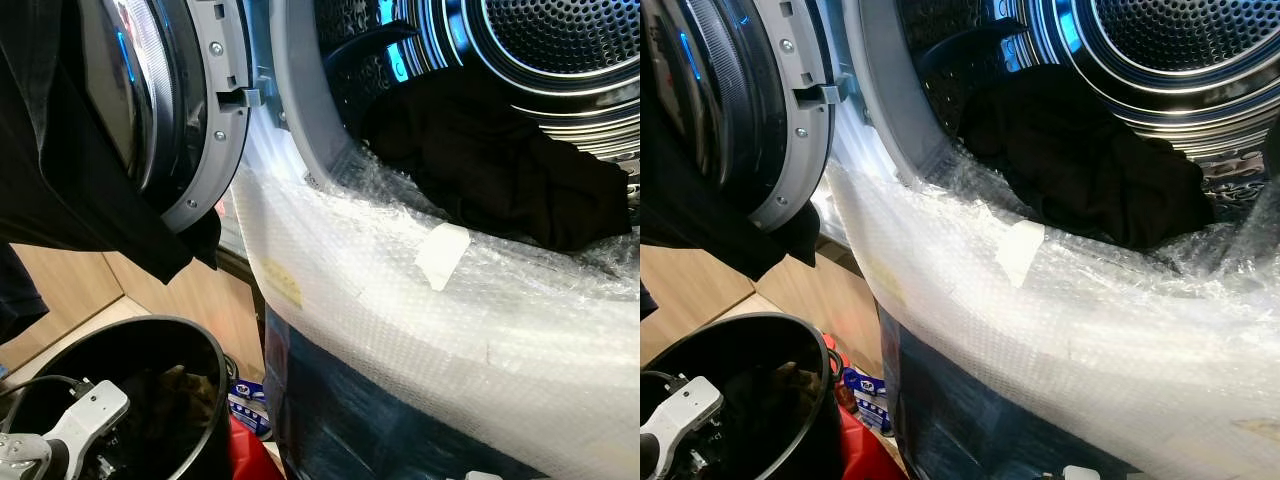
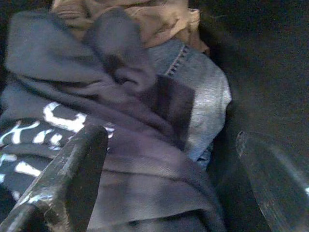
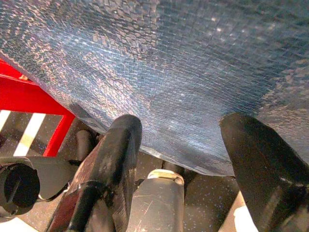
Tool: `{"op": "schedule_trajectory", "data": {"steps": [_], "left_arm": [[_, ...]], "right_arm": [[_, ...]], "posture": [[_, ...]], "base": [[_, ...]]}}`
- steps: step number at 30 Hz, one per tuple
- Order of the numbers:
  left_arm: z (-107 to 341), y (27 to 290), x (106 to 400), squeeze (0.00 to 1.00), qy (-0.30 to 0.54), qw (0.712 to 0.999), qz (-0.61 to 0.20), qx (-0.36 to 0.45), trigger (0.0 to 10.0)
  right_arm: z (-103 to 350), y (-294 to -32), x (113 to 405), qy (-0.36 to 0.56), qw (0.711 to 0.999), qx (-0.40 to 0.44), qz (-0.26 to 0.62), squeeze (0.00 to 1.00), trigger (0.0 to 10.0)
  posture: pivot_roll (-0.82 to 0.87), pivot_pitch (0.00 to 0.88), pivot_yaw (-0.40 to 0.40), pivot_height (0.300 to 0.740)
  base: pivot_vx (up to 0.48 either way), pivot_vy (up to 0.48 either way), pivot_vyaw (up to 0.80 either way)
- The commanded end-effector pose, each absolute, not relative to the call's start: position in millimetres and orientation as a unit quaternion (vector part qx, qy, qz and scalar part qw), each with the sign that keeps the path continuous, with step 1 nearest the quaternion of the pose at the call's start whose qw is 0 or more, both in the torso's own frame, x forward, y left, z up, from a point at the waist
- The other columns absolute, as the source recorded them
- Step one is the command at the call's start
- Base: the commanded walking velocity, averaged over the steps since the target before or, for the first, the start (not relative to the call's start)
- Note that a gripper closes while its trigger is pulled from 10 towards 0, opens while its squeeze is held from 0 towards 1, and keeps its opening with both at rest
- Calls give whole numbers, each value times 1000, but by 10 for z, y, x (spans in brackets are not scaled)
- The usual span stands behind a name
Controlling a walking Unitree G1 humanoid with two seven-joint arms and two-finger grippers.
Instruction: Clothes washing
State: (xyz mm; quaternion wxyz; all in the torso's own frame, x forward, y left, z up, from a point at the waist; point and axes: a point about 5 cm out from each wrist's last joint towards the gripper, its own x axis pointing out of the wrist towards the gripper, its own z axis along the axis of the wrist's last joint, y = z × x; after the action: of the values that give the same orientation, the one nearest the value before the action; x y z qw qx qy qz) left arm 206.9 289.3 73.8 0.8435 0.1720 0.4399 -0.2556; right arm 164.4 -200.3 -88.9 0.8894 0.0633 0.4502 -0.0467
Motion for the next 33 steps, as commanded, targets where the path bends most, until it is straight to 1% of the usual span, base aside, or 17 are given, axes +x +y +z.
{"op": "schedule_trajectory", "data": {"steps": [1, 5, 7, 8, 14, 17, 27, 32, 33], "left_arm": [[696, 2857, 2009, 1000, 463, 824, -273, 178, 10000], [667, 2891, 1992, 1000, 479, 813, -266, 196, 10000], [658, 2910, 1995, 1000, 481, 815, -257, 196, 10000], [648, 2909, 1997, 0, 482, 816, -253, 194, 10000], [595, 2861, 1963, 0, 497, 806, -257, 194, 10000], [606, 2969, 2036, 0, 496, 811, -210, 227, 10000], [621, 3107, 2081, 0, 508, 804, -162, 263, 10000], [555, 3130, 2022, 0, 525, 795, -156, 259, 10000], [538, 3145, 2001, 0, 532, 790, -152, 264, 10000]], "right_arm": [[-900, -2002, 1620, 454, 888, 63, -48, 0, 10000], [-905, -1997, 1612, 455, 887, 63, -47, 0, 10000], [-906, -1994, 1611, 456, 887, 63, -46, 0, 10000], [-903, -1998, 1616, 455, 887, 63, -47, 0, 10000], [-891, -2018, 1637, 452, 888, 63, -49, 0, 10000], [-890, -2031, 1635, 452, 888, 63, -51, 0, 10000], [-895, -2041, 1619, 454, 887, 63, -52, 0, 10000], [-893, -2058, 1618, 455, 887, 62, -52, 0, 10000], [-891, -2057, 1622, 455, 887, 62, -51, 0, 10000]], "posture": [[52, 0, 37, 740], [57, 0, 34, 740], [54, 0, 35, 740], [54, 0, 35, 740], [53, 0, 32, 740], [56, 0, 28, 740], [58, 0, 18, 740], [57, 0, 15, 740], [61, 0, 13, 740]], "base": [[0, 0, 0], [0, 0, 0], [0, 0, 0], [0, 0, 0], [0, 0, 0], [0, 0, 0], [0, 0, 0], [0, 0, 0], [0, 0, 0]]}}
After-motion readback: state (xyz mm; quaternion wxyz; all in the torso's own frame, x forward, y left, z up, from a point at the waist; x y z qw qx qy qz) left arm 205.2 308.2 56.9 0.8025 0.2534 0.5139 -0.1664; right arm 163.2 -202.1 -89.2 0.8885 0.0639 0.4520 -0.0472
